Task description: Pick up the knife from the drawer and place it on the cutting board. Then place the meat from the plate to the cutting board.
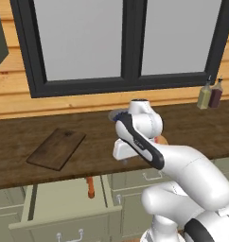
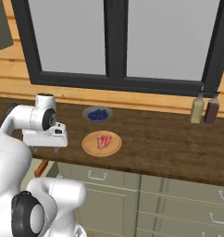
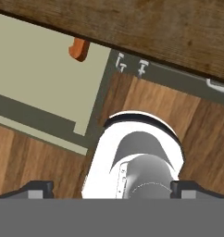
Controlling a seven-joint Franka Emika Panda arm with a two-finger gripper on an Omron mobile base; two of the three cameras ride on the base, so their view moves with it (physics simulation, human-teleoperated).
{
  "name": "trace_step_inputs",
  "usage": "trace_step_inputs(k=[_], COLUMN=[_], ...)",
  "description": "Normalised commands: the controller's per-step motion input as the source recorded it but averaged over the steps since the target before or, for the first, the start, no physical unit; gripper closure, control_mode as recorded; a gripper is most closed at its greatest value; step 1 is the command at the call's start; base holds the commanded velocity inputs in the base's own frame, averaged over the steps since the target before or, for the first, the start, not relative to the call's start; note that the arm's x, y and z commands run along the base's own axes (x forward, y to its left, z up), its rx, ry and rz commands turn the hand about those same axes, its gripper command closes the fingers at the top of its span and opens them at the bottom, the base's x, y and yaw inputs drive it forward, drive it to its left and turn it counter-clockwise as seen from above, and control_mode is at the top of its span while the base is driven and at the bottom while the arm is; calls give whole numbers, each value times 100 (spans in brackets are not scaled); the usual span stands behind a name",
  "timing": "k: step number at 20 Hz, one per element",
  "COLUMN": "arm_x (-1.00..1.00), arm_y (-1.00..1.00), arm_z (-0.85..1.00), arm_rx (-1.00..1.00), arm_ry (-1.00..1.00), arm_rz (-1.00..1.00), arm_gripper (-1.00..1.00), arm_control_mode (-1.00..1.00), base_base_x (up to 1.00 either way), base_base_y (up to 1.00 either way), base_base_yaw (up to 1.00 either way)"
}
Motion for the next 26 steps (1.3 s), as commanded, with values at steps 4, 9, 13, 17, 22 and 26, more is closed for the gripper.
trace_step_inputs(k=[4,9,13,17,22,26], arm_x=[0,13,26,11,0,-1], arm_y=[16,97,88,58,60,46], arm_z=[-1,-10,-34,-48,-47,-34], arm_rx=[-1,-1,-1,-2,-3,0], arm_ry=[0,2,9,10,13,19], arm_rz=[0,1,1,0,0,2], arm_gripper=[-100,-100,-100,-100,-100,-100], arm_control_mode=[-100,-100,-100,-100,-100,-100], base_base_x=[0,0,0,0,0,0], base_base_y=[0,0,0,0,0,0], base_base_yaw=[0,0,0,0,0,0])
